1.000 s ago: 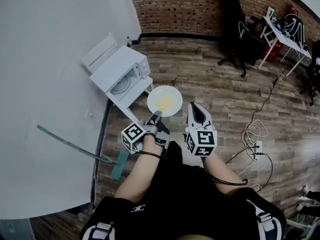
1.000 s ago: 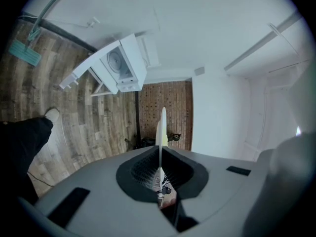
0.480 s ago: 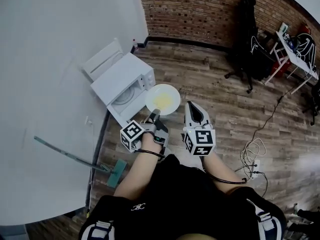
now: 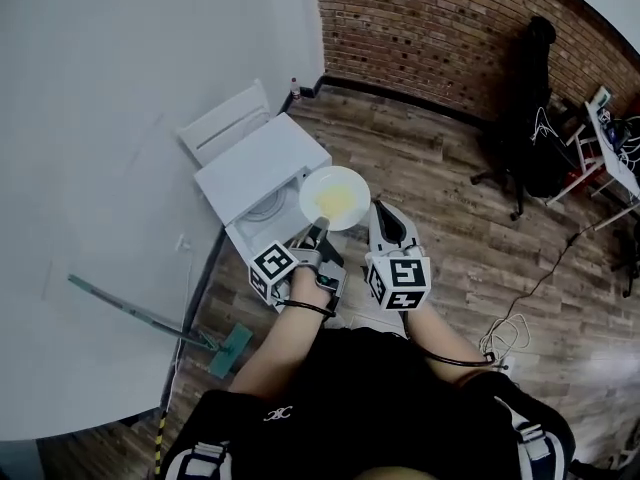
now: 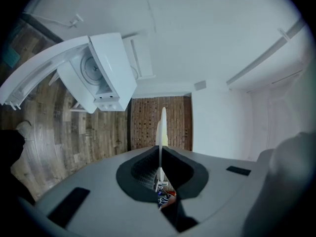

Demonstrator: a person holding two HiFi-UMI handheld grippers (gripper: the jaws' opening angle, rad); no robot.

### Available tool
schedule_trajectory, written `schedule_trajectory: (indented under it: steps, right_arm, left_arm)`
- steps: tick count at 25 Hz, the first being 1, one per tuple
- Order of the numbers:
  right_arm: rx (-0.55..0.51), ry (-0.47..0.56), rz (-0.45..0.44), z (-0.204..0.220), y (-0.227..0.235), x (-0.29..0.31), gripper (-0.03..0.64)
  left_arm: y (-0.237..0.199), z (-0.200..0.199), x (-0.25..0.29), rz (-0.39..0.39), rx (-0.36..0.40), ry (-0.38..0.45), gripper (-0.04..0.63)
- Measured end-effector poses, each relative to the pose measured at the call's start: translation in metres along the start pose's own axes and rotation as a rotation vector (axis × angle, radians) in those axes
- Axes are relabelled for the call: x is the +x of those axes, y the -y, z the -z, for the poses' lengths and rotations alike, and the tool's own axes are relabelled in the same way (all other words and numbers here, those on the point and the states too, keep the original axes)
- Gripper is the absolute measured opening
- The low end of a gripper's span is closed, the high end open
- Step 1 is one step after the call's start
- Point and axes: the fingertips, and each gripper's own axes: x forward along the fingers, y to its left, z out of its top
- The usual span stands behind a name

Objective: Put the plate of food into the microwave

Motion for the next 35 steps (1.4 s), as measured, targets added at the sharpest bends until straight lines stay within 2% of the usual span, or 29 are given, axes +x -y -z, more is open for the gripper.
schedule_trajectory:
  steps: [3,8,13,19,24,31,35]
  right_arm:
    - [-0.003,-0.007,-0.04,0.002,-0.007,0.025,0.006]
    - [-0.013,-0.028,-0.119,0.008,-0.021,0.055,0.006]
    - [-0.028,-0.058,-0.214,0.021,-0.032,0.087,0.006]
    - [-0.052,-0.106,-0.358,0.032,-0.042,0.135,0.006]
    - [-0.074,-0.155,-0.481,0.047,-0.038,0.162,0.006]
    - [-0.112,-0.181,-0.585,0.095,-0.041,0.197,0.006]
    - [-0.119,-0.191,-0.607,0.134,-0.046,0.208,0.006]
  left_arm:
    - [-0.003,-0.02,0.007,-0.001,-0.012,0.043,0.014]
    - [-0.009,-0.045,0.002,-0.005,0.011,0.133,0.014]
    - [-0.026,-0.057,-0.003,-0.024,-0.042,0.222,0.014]
    - [-0.04,-0.085,-0.002,-0.04,-0.086,0.388,0.014]
    - [-0.05,-0.086,0.009,-0.042,-0.096,0.511,0.014]
    - [-0.11,-0.095,0.019,-0.072,-0.167,0.633,0.014]
    - [-0.147,-0.102,0.026,-0.094,-0.175,0.643,0.014]
